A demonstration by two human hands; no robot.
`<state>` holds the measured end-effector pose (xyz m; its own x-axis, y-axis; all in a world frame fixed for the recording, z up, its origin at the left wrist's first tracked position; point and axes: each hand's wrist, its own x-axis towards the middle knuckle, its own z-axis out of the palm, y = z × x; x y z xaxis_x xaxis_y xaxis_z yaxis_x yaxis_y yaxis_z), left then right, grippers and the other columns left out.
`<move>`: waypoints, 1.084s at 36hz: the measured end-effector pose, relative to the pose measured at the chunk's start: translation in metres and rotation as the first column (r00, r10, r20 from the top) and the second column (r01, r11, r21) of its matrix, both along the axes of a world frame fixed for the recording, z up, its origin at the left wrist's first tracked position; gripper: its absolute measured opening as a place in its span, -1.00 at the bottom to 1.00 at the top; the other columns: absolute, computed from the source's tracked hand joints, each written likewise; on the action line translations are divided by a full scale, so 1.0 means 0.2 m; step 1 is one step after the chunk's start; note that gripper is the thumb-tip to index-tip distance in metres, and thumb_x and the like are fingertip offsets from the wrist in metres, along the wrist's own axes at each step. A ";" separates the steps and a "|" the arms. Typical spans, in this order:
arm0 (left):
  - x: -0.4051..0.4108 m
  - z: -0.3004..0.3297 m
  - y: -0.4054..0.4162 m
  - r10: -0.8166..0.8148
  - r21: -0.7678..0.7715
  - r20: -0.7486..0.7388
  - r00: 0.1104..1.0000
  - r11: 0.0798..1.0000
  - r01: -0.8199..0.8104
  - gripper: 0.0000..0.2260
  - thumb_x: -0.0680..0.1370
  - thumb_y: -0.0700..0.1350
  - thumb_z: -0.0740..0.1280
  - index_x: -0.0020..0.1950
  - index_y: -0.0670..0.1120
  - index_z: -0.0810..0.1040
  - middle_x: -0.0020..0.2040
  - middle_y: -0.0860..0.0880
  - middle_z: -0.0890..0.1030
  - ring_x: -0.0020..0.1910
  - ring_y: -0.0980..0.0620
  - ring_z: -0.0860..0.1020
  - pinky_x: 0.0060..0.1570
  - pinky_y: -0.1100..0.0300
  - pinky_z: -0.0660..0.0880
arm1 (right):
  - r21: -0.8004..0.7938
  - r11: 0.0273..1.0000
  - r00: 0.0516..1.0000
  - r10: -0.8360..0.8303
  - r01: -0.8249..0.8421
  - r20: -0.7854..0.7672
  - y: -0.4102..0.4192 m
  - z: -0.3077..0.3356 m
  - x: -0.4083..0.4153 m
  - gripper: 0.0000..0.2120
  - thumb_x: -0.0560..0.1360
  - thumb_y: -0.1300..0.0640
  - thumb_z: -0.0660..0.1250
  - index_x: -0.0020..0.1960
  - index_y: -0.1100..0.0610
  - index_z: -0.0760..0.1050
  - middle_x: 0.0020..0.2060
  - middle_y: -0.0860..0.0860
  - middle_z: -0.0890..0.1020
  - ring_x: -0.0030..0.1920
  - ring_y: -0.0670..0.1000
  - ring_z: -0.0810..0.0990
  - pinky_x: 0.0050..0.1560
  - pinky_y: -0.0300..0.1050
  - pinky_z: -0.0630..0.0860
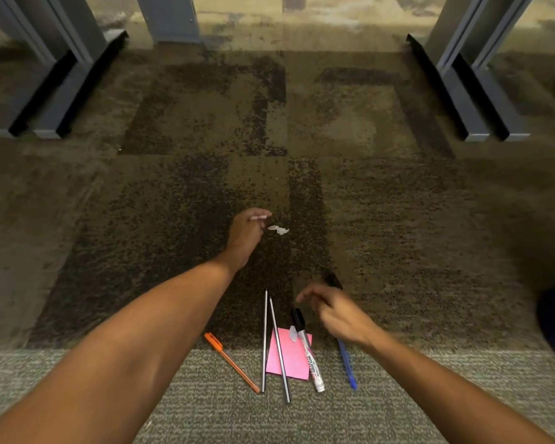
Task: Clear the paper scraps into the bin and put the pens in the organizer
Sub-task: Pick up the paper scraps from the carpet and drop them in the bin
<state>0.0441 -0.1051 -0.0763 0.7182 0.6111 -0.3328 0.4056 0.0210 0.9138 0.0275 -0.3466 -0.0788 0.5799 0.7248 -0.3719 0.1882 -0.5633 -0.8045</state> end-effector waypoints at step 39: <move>0.04 0.01 -0.28 -0.245 -0.164 0.022 0.969 0.956 0.245 -0.94 0.53 -0.10 0.37 -0.12 -0.06 0.61 -0.26 0.02 0.61 -0.29 0.12 0.51 -0.33 0.27 0.42 | 0.036 0.929 0.912 -0.354 0.369 -0.208 -0.06 -0.03 0.07 -0.91 0.64 0.12 0.23 -0.02 0.05 0.48 -0.25 -0.04 0.70 -0.32 -0.07 0.54 -0.32 -0.21 0.45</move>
